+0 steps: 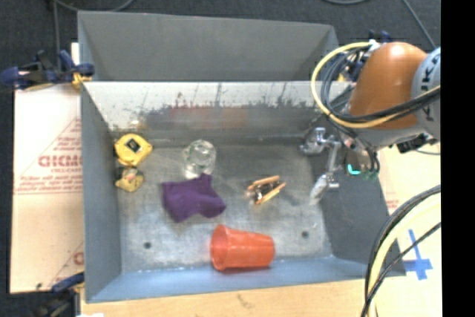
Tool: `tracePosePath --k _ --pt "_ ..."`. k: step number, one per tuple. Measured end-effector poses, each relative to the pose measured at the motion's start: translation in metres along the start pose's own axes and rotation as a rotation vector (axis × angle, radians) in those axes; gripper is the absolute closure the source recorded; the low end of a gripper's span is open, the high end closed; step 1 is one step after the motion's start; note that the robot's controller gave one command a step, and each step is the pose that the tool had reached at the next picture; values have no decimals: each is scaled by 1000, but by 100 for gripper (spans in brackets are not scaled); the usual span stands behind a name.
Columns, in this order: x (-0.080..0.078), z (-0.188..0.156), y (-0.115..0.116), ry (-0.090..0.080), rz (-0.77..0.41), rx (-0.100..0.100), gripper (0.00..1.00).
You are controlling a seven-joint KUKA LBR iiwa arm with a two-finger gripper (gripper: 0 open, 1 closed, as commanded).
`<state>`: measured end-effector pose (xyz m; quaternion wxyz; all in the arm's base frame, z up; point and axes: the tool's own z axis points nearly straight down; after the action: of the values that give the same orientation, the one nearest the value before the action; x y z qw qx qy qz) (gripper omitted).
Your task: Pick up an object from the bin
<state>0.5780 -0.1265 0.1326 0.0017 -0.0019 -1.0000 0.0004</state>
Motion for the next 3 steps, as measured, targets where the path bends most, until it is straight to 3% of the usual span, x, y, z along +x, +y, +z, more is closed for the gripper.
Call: tracePosePath --k 1,2,3 --pt "-2 -4 0 -7 -3 2 0" --pt "-10 11 16 -13 -43 5 0" --pt "-30 18 76 -2 -164 0 0"
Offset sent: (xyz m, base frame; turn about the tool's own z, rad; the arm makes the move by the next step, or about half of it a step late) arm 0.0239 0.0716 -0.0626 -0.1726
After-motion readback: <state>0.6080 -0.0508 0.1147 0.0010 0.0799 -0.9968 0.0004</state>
